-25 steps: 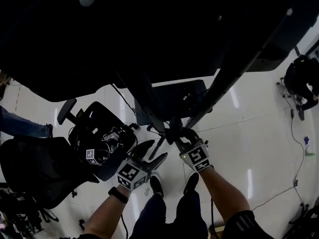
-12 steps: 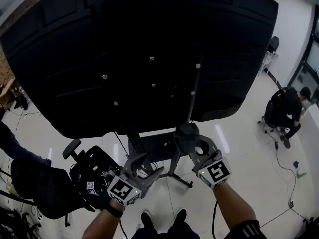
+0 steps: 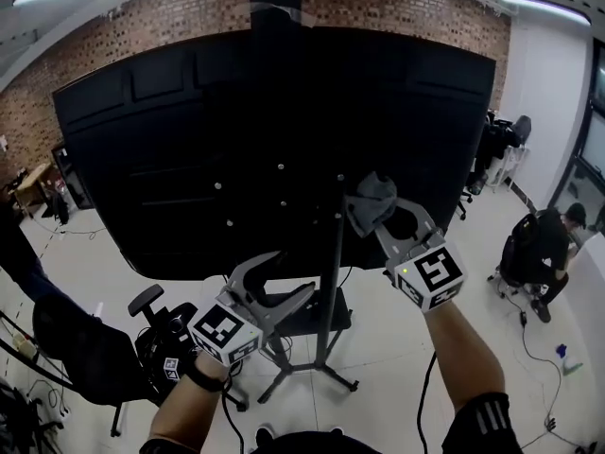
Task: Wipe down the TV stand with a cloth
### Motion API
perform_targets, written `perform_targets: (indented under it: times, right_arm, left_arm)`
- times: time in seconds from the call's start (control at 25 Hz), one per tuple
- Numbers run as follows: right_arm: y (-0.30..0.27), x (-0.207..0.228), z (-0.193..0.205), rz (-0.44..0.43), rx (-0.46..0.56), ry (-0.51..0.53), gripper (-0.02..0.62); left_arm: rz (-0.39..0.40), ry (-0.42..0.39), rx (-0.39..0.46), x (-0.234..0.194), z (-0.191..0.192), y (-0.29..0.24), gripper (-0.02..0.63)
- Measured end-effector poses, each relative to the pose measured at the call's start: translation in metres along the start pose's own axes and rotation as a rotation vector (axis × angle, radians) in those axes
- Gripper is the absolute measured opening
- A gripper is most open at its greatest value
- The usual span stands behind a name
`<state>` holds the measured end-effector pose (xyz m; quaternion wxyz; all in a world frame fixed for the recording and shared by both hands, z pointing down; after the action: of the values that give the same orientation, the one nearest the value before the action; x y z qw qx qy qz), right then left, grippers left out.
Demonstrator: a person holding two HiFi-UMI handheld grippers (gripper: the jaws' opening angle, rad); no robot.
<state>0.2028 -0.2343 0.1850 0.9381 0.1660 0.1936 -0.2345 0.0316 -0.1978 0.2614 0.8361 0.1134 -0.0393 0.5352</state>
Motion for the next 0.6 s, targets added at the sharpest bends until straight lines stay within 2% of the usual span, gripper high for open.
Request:
perform_targets:
  times: [0.16, 0.36, 0.52, 0.6]
  right_arm:
    - [-0.023, 0.028, -0.012, -0.022, -0.046, 0.018, 0.032]
    - [-0.054, 0.044, -0.005, -0.093, -0.165, 0.058, 0.032]
    - [-0.072, 0.04, -0.001, -0.172, -0.189, -0.006, 0.037]
    - [-0.074, 0.039, 0.002, -0.185, -0.185, -0.035, 0.038]
  left_arm:
    - [0.044, -0.011, 0.01, 0.003, -0.03, -0.019, 0.314]
    - [0.019, 0.031, 0.023, -0.007, -0.038, -0.033, 0.314]
    - [-0.005, 0.053, 0.017, -0.014, -0.034, -0.035, 0.314]
    - [-0.011, 0.05, 0.007, -0.013, -0.03, -0.036, 0.314]
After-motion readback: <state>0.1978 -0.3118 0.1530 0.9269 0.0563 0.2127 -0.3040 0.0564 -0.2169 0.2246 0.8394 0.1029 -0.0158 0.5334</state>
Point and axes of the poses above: the fingertips, and each gripper's own axes: y backward along the fingers, x to its right, z out of its underside, the point moved 4 cm from there along y, backward along the fingers, and after that the axes turned 1 degree about x, right-handed, at the moved point
